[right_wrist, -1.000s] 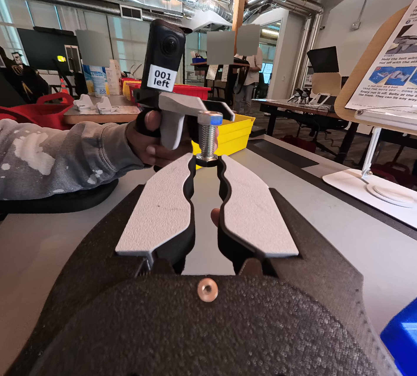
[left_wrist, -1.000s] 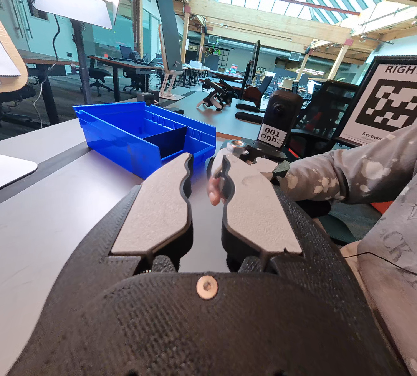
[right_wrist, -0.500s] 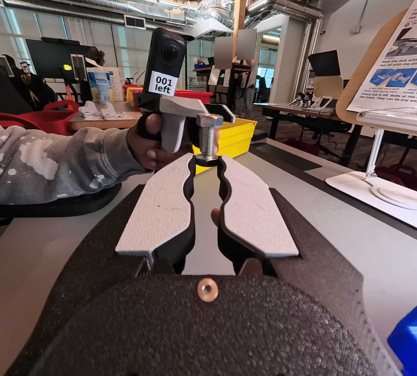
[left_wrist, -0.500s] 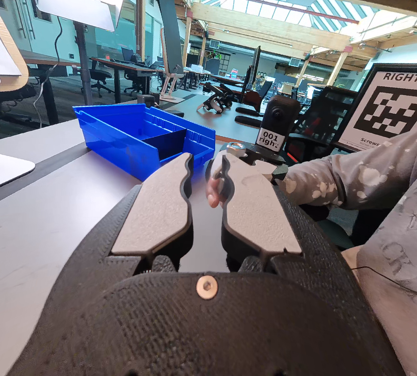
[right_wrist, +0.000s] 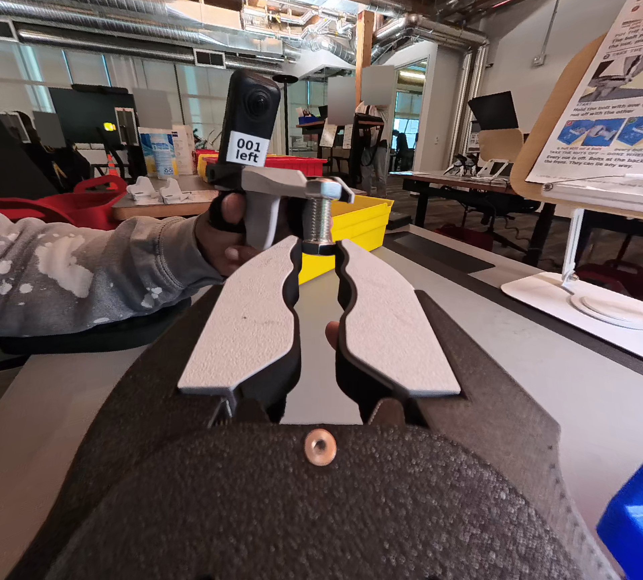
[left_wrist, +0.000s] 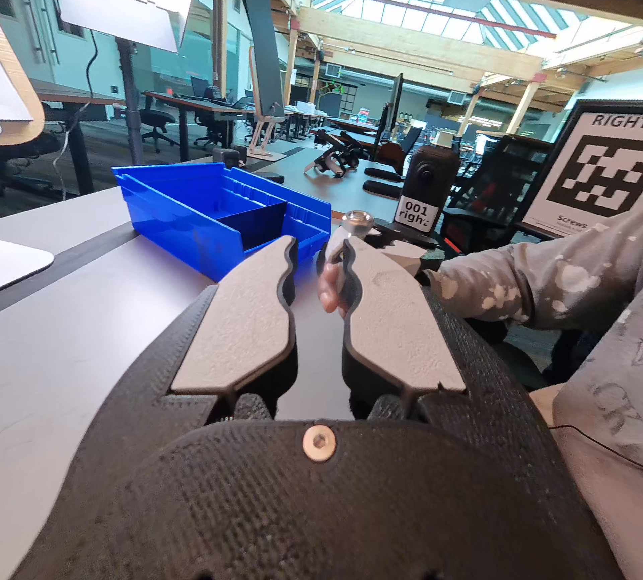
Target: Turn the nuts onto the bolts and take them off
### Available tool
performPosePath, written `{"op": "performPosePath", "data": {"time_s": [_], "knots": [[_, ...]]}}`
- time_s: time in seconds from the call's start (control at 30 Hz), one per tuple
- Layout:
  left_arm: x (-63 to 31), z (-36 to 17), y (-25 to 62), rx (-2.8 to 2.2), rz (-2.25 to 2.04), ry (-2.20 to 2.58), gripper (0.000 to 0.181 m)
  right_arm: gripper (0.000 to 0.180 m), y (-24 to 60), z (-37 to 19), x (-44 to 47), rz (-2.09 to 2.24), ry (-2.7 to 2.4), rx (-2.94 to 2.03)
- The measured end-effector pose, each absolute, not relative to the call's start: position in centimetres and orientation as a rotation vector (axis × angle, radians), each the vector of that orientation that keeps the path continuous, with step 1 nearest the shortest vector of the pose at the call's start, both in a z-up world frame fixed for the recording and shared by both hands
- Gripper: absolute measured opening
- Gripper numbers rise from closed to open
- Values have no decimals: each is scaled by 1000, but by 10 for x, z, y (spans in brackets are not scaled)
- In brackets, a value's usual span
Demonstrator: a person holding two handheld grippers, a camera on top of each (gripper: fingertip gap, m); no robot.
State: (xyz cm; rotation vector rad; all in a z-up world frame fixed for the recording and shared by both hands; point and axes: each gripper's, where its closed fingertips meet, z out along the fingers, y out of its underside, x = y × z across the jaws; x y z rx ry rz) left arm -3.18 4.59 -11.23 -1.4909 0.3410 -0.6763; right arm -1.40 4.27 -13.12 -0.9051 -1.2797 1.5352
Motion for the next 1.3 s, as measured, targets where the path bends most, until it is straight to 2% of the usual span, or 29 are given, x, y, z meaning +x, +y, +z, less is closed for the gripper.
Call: {"op": "performPosePath", "data": {"time_s": [0.27, 0.37, 0.67, 0.73, 0.77, 0.97, 1.07, 1.1, 1.13, 1.17, 1.3], "knots": [[-17, -115, 45, -1500, -703, 417, 33, 18, 36, -136, -17, 1570, -1290, -898], [-42, -111, 48, -1483, -653, 319, 21, 18, 39, -126, -11, 1620, -1251, -871], [-11, -110, 44, -1486, -731, 421, 30, 18, 36, -130, -14, 1594, -1265, -887], [-30, -110, 50, -1507, -670, 340, 18, 18, 36, -122, -9, 1643, -1240, -855], [-39, -110, 51, -1502, -659, 310, 18, 18, 36, -119, -7, 1645, -1233, -843], [-16, -100, 38, -1446, -809, 374, 29, 18, 38, -128, -13, 1601, -1253, -888], [-6, -108, 42, -1495, -774, 427, 28, 18, 34, -127, -13, 1607, -1259, -877], [-9, -109, 44, -1496, -758, 424, 33, 18, 34, -127, -13, 1607, -1256, -879], [-14, -109, 46, -1505, -750, 400, 33, 18, 37, -124, -11, 1620, -1235, -880], [-29, -111, 53, -1536, -696, 318, 14, 18, 37, -120, -8, 1660, -1223, -859], [-43, -105, 49, -1502, -714, 281, 20, 18, 40, -118, -7, 1652, -1216, -859]]}}
